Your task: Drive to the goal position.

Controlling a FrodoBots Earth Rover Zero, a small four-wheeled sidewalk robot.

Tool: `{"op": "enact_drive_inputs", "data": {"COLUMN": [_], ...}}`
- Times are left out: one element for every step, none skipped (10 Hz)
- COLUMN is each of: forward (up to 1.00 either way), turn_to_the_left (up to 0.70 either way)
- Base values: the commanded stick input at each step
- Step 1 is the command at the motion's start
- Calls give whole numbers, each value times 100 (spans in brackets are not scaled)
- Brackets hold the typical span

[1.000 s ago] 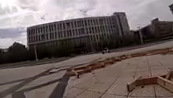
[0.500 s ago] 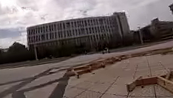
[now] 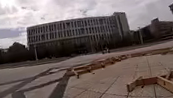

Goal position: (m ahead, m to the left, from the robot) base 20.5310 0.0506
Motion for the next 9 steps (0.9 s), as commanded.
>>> {"op": "enact_drive_inputs", "data": {"forward": [6,6,6,6,6,6,6,7,6], "turn_to_the_left": [1,1,0,0,1,0,0,1,0]}}
